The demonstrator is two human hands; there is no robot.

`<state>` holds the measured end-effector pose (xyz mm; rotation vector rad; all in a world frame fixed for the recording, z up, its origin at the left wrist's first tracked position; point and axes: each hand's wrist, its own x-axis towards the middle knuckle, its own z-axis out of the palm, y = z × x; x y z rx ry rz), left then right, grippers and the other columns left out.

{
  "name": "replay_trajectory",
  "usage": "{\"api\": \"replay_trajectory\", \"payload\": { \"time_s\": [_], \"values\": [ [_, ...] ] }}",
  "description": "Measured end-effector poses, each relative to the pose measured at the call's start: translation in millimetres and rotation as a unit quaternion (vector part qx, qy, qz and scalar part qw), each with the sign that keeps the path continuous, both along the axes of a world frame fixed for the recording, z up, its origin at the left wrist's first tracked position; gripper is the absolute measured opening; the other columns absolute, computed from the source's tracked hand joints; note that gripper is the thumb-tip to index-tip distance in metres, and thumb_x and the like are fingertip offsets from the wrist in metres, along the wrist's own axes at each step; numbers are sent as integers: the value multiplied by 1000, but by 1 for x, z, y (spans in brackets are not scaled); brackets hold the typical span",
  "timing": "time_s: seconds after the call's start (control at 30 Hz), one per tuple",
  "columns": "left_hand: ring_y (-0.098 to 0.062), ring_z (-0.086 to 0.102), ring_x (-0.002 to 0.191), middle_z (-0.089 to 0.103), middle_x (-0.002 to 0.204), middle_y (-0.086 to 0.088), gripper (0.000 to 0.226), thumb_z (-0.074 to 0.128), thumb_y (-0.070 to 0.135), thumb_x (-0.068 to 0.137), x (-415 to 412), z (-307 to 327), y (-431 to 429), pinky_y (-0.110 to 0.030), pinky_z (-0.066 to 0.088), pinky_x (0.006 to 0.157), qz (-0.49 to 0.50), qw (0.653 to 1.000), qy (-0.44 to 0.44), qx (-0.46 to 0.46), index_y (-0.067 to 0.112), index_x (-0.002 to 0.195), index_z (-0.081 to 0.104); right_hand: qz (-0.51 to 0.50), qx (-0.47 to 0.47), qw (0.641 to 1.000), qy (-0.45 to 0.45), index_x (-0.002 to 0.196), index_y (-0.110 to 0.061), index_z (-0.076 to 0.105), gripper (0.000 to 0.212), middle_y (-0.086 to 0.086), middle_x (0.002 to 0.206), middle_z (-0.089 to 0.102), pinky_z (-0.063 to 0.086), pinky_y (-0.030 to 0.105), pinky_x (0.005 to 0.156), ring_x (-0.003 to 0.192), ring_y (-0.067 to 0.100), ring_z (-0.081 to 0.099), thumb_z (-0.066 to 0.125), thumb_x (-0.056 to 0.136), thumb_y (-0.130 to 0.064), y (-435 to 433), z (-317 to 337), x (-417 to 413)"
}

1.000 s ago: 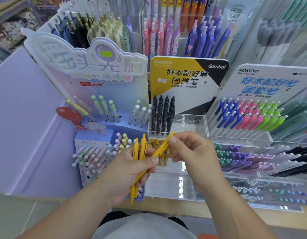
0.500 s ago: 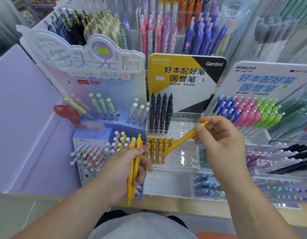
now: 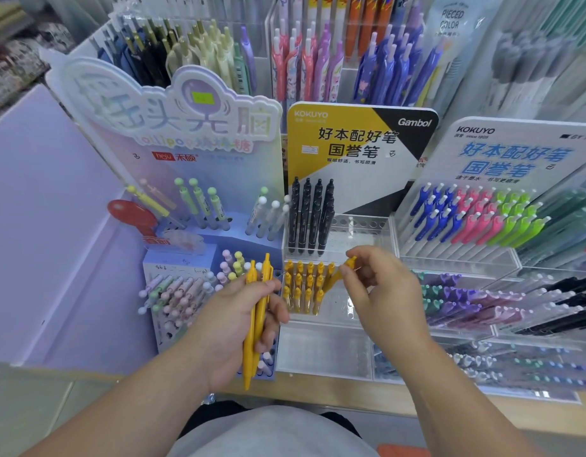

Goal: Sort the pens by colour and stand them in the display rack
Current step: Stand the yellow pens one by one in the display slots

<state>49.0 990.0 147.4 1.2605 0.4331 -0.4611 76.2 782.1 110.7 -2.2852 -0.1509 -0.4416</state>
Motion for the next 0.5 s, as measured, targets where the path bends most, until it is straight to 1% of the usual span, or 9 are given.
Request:
{"api": "replay_trajectory", "payload": {
  "time_s": [0.07,0.1,0.13,0.2,0.27,0.3,0.37,0.5],
  "values": [
    [-21,42,43,60,70,-17,19,51,18,98,0,1,0,-24,30,41,-1,1000,0,0,4,111,54,-5,9,1000,5,102,-17,68,17,-10,80,61,48,16,63,67,-2,57,74,86,-18,2,-1,0],
    [-21,42,43,60,70,-17,20,50,18,99,0,1,0,-24,30,41,-2,1000,-2,-1,4,111,54,-4,11,1000,8,101,-17,68,16,-10,79,61,48,15,63,67,-2,58,74,86,-18,2,0,1],
    [-21,42,43,60,70,-17,20,50,18,99,0,1,0,-24,30,41,-2,1000,-3,-1,4,112,54,-2,9,1000,9,100,-17,68,16,-9,79,62,50,17,63,67,0,59,74,86,-18,2,0,1],
    [-22,41,43,60,70,-17,20,50,18,99,0,2,-1,-25,30,41,-1,1000,-4,-3,4,113,53,4,1,1000,8,99,-17,68,15,-7,77,65,55,27,63,68,6,62,74,86,-18,1,1,1],
    [-22,41,43,61,70,-16,20,50,19,99,0,3,-1,-24,30,40,4,1000,-5,-5,4,113,50,12,-8,1000,7,99,-17,67,14,-6,77,65,56,35,63,69,12,63,73,87,-19,-1,1,1],
    [-22,42,43,61,70,-16,18,50,19,100,0,4,-1,-24,31,40,7,1000,-5,-6,5,111,49,16,-13,1000,6,100,-17,67,14,-5,78,66,57,37,63,70,13,63,73,87,-19,-2,0,0],
    [-22,43,43,61,71,-17,14,49,20,101,0,3,0,-25,33,39,13,1000,-6,-3,7,107,47,19,-20,1000,-4,103,-15,67,17,-5,80,66,57,38,63,70,13,64,73,87,-19,-2,-1,0],
    [-20,48,44,63,73,-17,16,49,21,102,-3,3,0,-25,35,39,13,1000,-11,10,5,105,48,16,-28,999,-27,105,-12,68,20,-4,81,65,58,36,62,69,13,63,74,86,-17,0,-1,-1]
  ]
}}
